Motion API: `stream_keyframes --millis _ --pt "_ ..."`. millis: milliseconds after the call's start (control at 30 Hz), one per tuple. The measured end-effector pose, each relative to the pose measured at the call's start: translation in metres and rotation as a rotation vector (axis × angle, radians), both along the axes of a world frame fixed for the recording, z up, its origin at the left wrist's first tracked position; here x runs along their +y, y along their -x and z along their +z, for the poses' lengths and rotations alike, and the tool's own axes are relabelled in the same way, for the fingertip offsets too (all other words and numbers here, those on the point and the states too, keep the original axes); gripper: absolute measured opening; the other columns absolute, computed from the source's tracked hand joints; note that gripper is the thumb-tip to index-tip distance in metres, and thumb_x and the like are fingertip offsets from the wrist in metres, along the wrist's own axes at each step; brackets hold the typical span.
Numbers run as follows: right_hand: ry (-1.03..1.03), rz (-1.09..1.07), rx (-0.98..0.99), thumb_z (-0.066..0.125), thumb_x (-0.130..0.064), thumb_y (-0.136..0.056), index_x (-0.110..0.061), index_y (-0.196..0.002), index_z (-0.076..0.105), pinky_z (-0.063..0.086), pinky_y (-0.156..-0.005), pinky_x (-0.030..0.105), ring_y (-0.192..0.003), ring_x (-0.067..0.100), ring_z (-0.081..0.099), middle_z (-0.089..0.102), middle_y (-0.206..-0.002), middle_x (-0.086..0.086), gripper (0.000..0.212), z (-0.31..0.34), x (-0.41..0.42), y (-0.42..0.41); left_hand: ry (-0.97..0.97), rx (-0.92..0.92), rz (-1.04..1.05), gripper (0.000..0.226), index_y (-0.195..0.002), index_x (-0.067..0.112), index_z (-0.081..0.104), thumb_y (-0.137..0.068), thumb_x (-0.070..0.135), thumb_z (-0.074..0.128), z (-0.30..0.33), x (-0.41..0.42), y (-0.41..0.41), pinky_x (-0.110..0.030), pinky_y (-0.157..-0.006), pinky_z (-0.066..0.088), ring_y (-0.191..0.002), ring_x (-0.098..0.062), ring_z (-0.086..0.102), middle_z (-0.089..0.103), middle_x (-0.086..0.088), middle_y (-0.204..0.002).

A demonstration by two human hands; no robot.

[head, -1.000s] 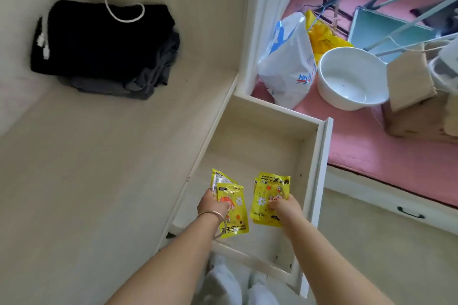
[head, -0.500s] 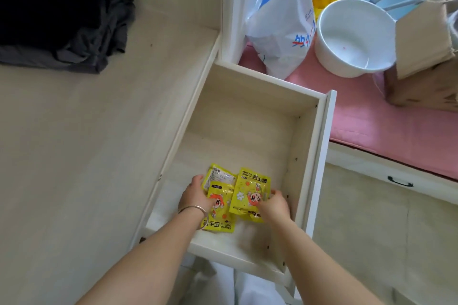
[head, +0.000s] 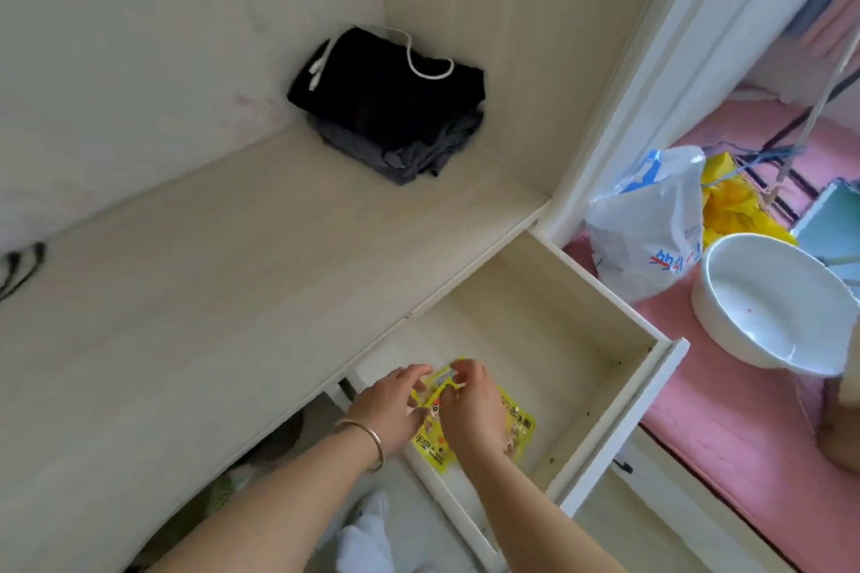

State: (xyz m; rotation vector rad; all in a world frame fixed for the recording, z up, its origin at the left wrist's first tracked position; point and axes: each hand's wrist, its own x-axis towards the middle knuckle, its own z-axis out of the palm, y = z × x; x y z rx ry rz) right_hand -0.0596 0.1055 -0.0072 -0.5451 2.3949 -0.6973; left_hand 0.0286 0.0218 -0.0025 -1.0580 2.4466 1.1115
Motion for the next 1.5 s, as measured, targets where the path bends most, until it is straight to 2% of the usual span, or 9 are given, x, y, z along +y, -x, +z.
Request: stream_keyframes --millis 300,400,733,900,1100,1200,1300,1400,1500 --pt "0.203 0.521 0.079 0.048 -0.012 -0.086 -0.018 -0.115 0.057 0.04 -0.082 0.028 -0.111 0.02 0.054 0.061 -0.113 0.0 0.03 0.06 -0.051 -0.135 0.225 0.224 0.539 0.045 -0.128 0.03 0.049 -0.087 0.012 0.047 0.074 0.007 -0.162 -0.028 -0.094 0.048 -0.104 -0.014 0.062 0.062 0.008 -0.119" --pt "0.219 0.702 0.096 0.045 -0.012 -0.091 -0.019 -0.113 0.059 0.037 -0.074 0.025 -0.108 0.019 0.056 0.062 -0.115 0.0 0.027 0.069 -0.06 -0.195 0.282 0.217 0.709 0.044 -0.127 0.031 0.049 -0.087 0.013 0.049 0.082 0.015 -0.235 -0.03 -0.092 0.049 -0.099 -0.013 0.063 0.062 0.01 -0.116" --pt "0.146 1.134 0.048 0.043 -0.011 -0.089 -0.02 -0.109 0.063 0.046 -0.084 0.027 -0.104 0.019 0.058 0.062 -0.116 -0.002 0.03 0.082 -0.06 -0.392 0.295 0.166 1.178 0.041 -0.129 0.027 0.048 -0.089 0.017 0.051 0.07 0.078 -0.456 -0.029 -0.088 0.049 -0.094 -0.011 0.061 0.057 0.011 -0.104" --pt "0.035 1.252 0.017 0.05 -0.016 -0.089 -0.02 -0.113 0.061 0.044 -0.08 0.025 -0.091 0.014 0.053 0.061 -0.116 -0.002 0.026 0.066 -0.054 -0.47 0.271 0.059 1.339 0.039 -0.128 0.027 0.048 -0.09 0.017 0.049 0.055 0.099 -0.546 -0.03 -0.09 0.048 -0.109 -0.013 0.058 0.056 0.007 -0.12" --pt "-0.102 1.175 0.008 0.06 -0.039 -0.088 -0.017 -0.131 0.047 0.045 -0.088 0.031 -0.114 0.021 0.057 0.055 -0.127 0.003 0.05 0.047 -0.048 -0.532 0.334 -0.125 1.482 0.036 -0.124 0.026 0.054 -0.088 0.025 0.053 0.04 0.1 -0.612 -0.032 -0.098 0.042 -0.12 -0.022 0.044 0.048 0.0 -0.129" --pt "-0.17 1.097 -0.012 0.07 -0.046 -0.078 -0.015 -0.139 0.037 0.042 -0.099 0.037 -0.127 0.025 0.047 0.044 -0.139 0.006 0.076 0.04 -0.048 -0.552 0.285 -0.198 1.517 0.05 -0.133 0.024 0.045 -0.085 0.03 0.057 0.037 0.092 -0.626 -0.034 -0.101 0.041 -0.128 -0.024 0.036 0.039 -0.003 -0.136" --pt "-0.24 1.083 0.122 0.077 -0.052 -0.068 -0.011 -0.141 0.03 0.038 -0.105 0.037 -0.133 0.027 0.039 0.038 -0.139 0.01 0.096 0.037 -0.045 -0.566 0.172 -0.202 1.524 0.064 -0.139 0.02 0.034 -0.083 0.032 0.061 0.032 0.084 -0.632 -0.037 -0.099 0.042 -0.129 -0.027 0.04 0.036 -0.007 -0.139" --pt "-0.27 1.061 0.202 0.08 -0.049 -0.066 -0.006 -0.14 0.027 0.042 -0.102 0.036 -0.131 0.028 0.041 0.038 -0.137 0.013 0.101 0.034 -0.043 -0.576 0.058 -0.119 1.564 0.082 -0.146 0.02 0.018 -0.081 0.03 0.067 0.027 0.077 -0.632 -0.04 -0.095 0.045 -0.12 -0.031 0.051 0.036 -0.011 -0.138" --pt "-0.267 0.994 0.142 0.08 -0.04 -0.069 -0.008 -0.135 0.036 0.046 -0.095 0.036 -0.124 0.027 0.05 0.05 -0.132 0.01 0.085 0.03 -0.046 -0.582 0.0 -0.067 1.64 0.089 -0.147 0.019 0.016 -0.078 0.029 0.072 0.025 0.071 -0.635 -0.04 -0.097 0.044 -0.122 -0.033 0.052 0.043 -0.013 -0.138"
